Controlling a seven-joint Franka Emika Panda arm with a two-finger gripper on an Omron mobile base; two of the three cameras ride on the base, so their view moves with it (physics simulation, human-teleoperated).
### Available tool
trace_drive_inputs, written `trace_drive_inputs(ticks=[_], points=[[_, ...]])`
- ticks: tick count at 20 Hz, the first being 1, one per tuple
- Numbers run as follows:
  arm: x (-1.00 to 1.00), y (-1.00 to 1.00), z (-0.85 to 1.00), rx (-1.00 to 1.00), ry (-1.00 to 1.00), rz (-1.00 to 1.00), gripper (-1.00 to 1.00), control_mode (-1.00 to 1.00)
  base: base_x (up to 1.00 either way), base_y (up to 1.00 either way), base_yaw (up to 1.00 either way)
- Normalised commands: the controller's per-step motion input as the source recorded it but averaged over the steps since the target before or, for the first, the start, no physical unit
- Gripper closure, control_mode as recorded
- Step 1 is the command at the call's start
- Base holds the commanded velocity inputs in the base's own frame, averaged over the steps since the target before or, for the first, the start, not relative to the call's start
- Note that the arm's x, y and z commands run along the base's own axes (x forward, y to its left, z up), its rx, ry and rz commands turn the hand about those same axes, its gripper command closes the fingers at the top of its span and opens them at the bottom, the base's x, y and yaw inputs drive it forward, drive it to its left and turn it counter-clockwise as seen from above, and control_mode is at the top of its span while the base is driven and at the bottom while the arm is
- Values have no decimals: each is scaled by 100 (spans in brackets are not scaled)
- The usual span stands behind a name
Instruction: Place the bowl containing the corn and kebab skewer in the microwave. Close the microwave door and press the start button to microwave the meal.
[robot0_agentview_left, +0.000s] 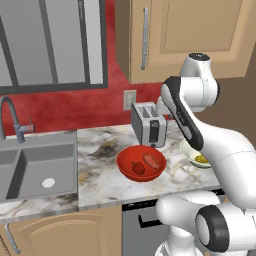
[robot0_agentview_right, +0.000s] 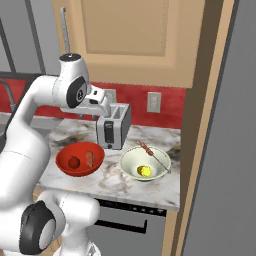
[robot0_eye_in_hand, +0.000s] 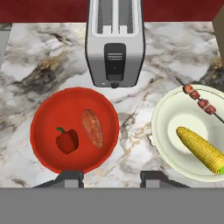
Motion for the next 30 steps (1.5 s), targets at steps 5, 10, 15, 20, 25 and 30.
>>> trace_drive_inputs(ticks=[5, 10, 15, 20, 25, 30], points=[[0, 0, 0, 0, -1, 0, -100, -100, 0, 0, 0], [-21, -5, -5, 2, -9, -8, -100, -100, 0, 0, 0], [-31, -20, -31, 2, -3, -14, -100, -100, 0, 0, 0], [-41, -33, -37, 5, -9, -22, -100, -100, 0, 0, 0], [-33, -31, -37, 2, -4, -21, -100, -100, 0, 0, 0], [-24, -40, -35, 1, 0, -28, -100, -100, 0, 0, 0]])
